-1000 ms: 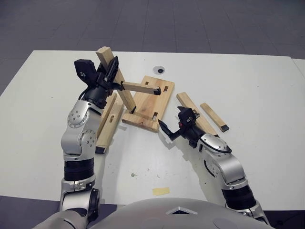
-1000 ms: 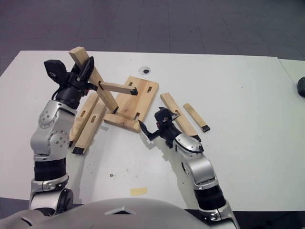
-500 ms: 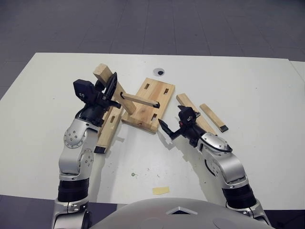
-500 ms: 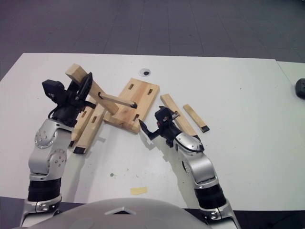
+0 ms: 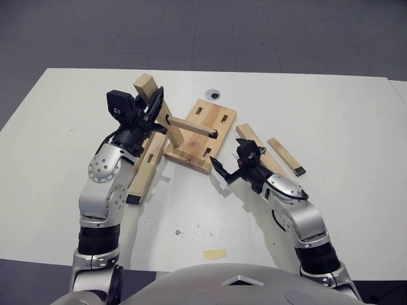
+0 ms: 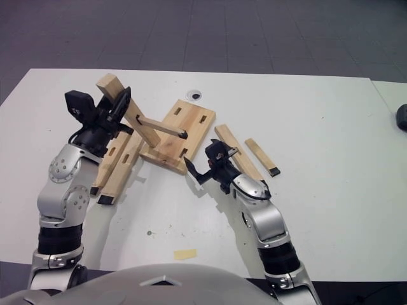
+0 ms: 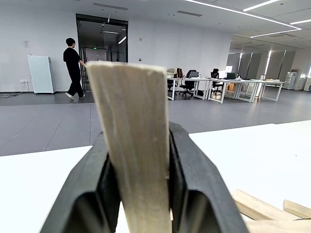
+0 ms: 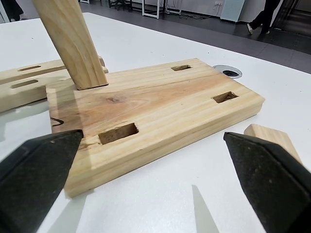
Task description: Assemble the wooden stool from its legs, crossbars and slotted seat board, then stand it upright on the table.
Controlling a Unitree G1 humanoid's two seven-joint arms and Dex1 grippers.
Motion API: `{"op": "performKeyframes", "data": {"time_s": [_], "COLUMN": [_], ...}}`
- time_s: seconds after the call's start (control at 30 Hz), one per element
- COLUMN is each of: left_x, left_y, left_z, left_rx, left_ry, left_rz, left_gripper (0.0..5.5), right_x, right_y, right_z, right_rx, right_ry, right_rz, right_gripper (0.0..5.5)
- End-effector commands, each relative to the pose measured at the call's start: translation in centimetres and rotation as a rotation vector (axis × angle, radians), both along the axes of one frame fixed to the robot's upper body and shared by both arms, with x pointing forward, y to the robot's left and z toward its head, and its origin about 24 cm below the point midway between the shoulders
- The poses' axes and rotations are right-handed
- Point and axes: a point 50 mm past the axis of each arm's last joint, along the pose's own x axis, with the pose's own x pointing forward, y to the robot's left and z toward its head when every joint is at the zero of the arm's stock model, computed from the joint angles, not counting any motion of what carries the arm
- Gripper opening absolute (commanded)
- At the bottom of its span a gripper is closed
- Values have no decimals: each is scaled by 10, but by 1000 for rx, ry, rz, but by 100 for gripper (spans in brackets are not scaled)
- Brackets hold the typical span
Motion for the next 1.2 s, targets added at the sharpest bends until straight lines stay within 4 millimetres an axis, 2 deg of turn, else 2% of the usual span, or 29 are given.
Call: {"op": "performKeyframes", "data": {"time_s": [0.03, 0.23, 0.37, 0.5, 0.57, 0.63, 0.67, 0.73, 0.8, 0.9, 0.97, 1.07, 1.2], "left_x": [4, 7, 1, -4, 1, 20, 32, 46, 45, 34, 24, 11, 4], "left_y": [-3, -8, -3, 18, 39, 65, 80, 104, 114, 115, 112, 112, 116], "left_z": [29, 82, 139, 200, 210, 189, 166, 111, 56, 2, -24, -46, -59], "left_rx": [22, -16, -46, -196, -234, -128, -27, 102, 238, 343, 438, 562, 675], "left_ry": [-66, -193, -336, -451, -430, -297, -191, 51, 249, 407, 492, 573, 641], "left_rz": [-23, -78, -125, -129, -61, 77, 167, 219, 189, 101, 16, -65, -114], "left_gripper": [186, 298, 364, 432, 463, 501, 519, 539, 539, 539, 520, 475, 525], "right_x": [5, 4, 2, 1, 1, -1, -2, -5, -7, -8, -9, -10, -10], "right_y": [-1, 1, 0, 1, 1, 0, 0, -1, -3, -5, -5, -4, -4], "right_z": [2, 0, -3, -5, -6, -7, -8, -9, -11, -11, -12, -12, -12], "right_rx": [5, 12, 13, 16, 18, 22, 23, 31, 24, 21, 23, 29, 33], "right_ry": [-11, -8, 0, 5, 7, 11, 13, 22, 27, 30, 34, 41, 42], "right_rz": [-15, -20, -27, -34, -40, -51, -55, -65, -68, -72, -78, -78, -87], "right_gripper": [540, 540, 540, 540, 540, 540, 540, 540, 540, 540, 540, 540, 540]}}
